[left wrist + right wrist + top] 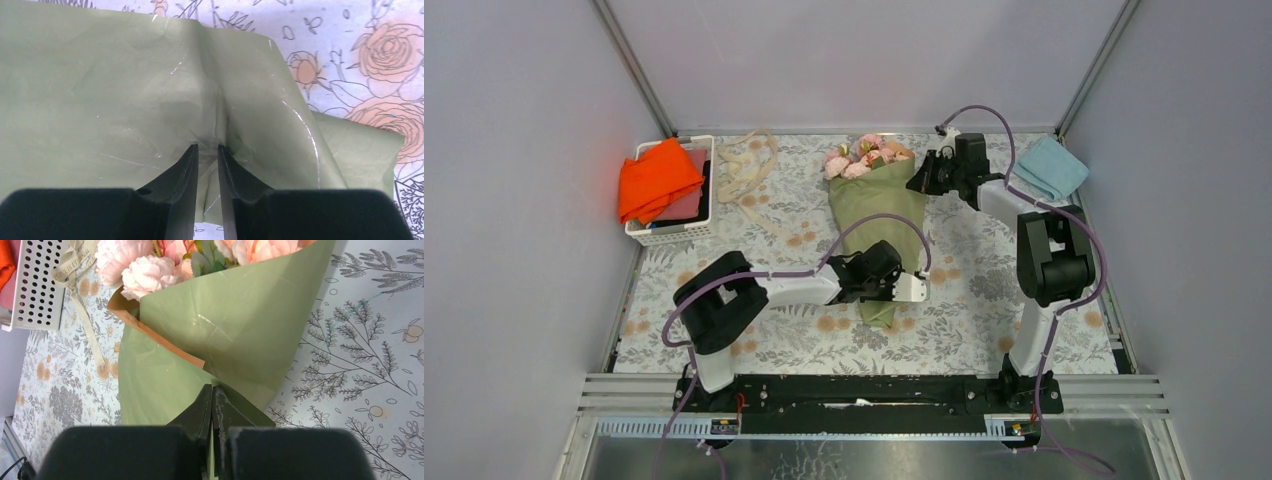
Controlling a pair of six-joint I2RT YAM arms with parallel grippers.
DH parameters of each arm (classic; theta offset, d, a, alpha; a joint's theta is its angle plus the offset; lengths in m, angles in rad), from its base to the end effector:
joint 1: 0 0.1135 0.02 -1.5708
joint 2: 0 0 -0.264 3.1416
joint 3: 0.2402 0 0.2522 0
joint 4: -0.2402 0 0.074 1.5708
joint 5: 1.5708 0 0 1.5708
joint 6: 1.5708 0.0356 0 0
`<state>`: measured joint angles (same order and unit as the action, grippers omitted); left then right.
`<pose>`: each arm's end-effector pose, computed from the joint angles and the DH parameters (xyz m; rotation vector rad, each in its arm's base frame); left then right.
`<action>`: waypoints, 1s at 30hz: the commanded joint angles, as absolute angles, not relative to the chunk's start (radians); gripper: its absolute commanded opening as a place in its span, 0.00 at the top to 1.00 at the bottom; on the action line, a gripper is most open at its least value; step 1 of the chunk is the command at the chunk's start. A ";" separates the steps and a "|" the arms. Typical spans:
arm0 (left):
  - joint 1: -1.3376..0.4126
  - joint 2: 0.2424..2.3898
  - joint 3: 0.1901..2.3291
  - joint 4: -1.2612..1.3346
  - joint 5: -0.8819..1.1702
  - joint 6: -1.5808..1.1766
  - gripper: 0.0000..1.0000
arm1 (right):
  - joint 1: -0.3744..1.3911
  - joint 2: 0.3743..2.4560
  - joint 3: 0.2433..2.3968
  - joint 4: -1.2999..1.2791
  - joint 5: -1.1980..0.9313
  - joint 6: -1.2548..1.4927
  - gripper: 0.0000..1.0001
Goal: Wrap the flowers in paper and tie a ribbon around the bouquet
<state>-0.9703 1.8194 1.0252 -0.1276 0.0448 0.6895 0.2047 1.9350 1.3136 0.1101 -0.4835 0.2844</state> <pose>0.2053 -0.3026 0.1494 1.8571 1.6732 -0.1731 0.4276 0.1057 0.2147 -0.2187 2.1047 0.7979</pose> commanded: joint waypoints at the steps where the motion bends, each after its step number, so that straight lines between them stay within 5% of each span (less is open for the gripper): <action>1: -1.037 1.890 0.965 -0.337 0.116 0.740 0.71 | 0.184 1.947 1.369 0.173 -0.449 0.304 1.00; 11: -1.063 1.896 0.967 -0.370 0.130 0.721 0.72 | 0.183 2.014 1.407 0.149 -0.325 0.254 1.00; 13: -1.063 1.897 0.964 -0.368 0.127 0.720 0.72 | 0.181 1.995 1.433 0.077 -0.275 0.214 0.93; 16: -1.063 1.903 0.965 -0.368 0.117 0.719 0.71 | 0.181 1.879 1.419 0.008 -0.157 0.159 0.81; 20: -1.063 1.904 0.969 -0.362 0.115 0.717 0.69 | 0.184 1.601 1.246 0.006 -0.094 0.162 0.80; 26: -1.064 1.908 0.981 -0.371 0.127 0.712 0.66 | 0.265 1.292 0.882 0.172 -0.251 0.259 0.86; 30: -1.066 1.900 0.983 -0.376 0.129 0.715 0.65 | 0.332 1.373 0.791 0.282 -0.500 0.321 0.91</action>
